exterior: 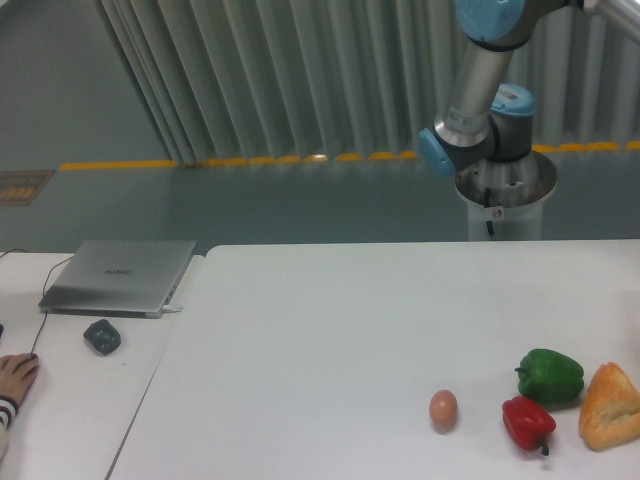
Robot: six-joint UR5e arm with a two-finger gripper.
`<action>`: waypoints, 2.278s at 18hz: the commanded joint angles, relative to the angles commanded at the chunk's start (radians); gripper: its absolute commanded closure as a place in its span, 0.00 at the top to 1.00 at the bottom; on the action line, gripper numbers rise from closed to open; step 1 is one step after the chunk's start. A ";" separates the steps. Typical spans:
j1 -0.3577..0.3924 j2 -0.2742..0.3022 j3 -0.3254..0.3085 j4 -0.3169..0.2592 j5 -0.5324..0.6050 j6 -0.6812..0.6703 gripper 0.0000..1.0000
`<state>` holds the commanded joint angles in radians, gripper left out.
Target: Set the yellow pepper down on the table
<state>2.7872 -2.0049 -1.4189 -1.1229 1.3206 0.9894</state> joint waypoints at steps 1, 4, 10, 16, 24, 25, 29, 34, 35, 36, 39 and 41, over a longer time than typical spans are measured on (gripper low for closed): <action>0.005 -0.002 -0.003 0.002 0.020 0.002 1.00; 0.012 -0.015 0.003 0.003 0.064 0.005 1.00; 0.028 -0.014 0.006 -0.003 0.084 0.032 1.00; 0.040 -0.028 0.009 -0.008 0.124 0.057 1.00; 0.035 -0.025 0.011 -0.008 0.221 0.048 1.00; 0.037 -0.025 0.008 -0.008 0.235 0.048 1.00; 0.044 -0.032 0.000 -0.006 0.253 0.048 1.00; 0.034 -0.035 -0.005 -0.006 0.302 0.041 1.00; 0.032 -0.041 -0.006 -0.006 0.302 0.031 1.00; 0.031 -0.041 -0.008 -0.006 0.304 0.020 1.00; 0.035 -0.049 -0.018 -0.006 0.296 0.018 1.00; 0.037 -0.049 -0.049 0.000 0.293 0.017 1.00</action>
<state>2.8241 -2.0540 -1.4679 -1.1229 1.6137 1.0063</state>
